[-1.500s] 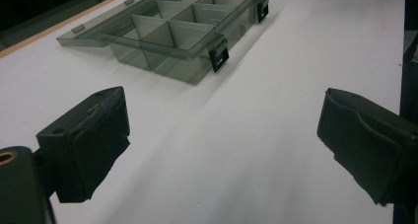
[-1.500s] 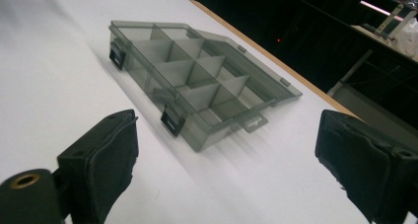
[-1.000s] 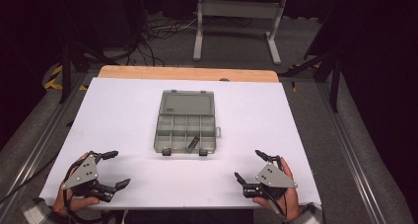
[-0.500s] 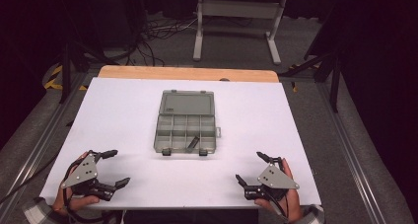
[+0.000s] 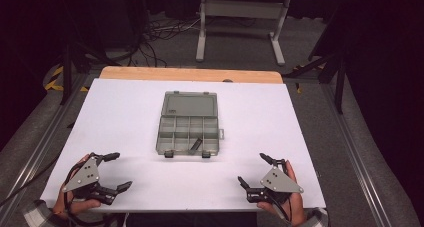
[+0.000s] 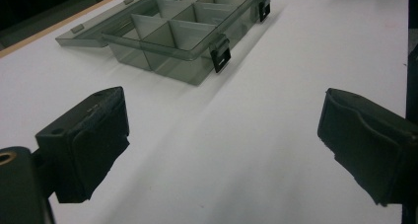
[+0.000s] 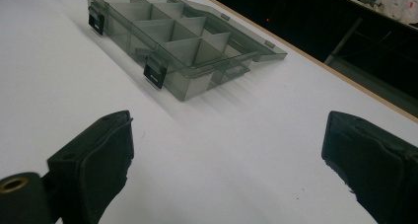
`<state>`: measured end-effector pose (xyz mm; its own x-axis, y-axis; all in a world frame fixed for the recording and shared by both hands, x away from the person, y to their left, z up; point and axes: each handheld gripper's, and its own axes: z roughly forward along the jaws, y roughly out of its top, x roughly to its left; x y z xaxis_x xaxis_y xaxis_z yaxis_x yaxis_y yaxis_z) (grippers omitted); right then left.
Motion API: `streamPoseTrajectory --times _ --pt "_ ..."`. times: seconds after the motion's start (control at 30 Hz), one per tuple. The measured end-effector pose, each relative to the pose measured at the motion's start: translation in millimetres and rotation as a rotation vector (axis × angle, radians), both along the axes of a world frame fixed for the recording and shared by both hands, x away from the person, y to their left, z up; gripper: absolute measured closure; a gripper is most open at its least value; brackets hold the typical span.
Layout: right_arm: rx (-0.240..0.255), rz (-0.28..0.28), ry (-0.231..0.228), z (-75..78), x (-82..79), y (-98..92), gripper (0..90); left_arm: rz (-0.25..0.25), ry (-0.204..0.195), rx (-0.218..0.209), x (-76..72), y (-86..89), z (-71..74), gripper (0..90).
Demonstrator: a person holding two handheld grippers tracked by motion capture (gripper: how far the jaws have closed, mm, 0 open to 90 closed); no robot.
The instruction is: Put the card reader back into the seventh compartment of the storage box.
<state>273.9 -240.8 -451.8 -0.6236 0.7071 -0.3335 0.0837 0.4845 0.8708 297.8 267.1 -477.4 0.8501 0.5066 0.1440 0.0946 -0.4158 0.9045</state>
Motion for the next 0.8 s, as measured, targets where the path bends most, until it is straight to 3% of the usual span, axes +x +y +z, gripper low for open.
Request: streamPoseTrajectory --times 0.8 --pt "0.001 0.008 -0.005 1.0 -0.6 0.3 6.7 0.01 0.015 0.002 4.2 0.3 -2.2 6.2"
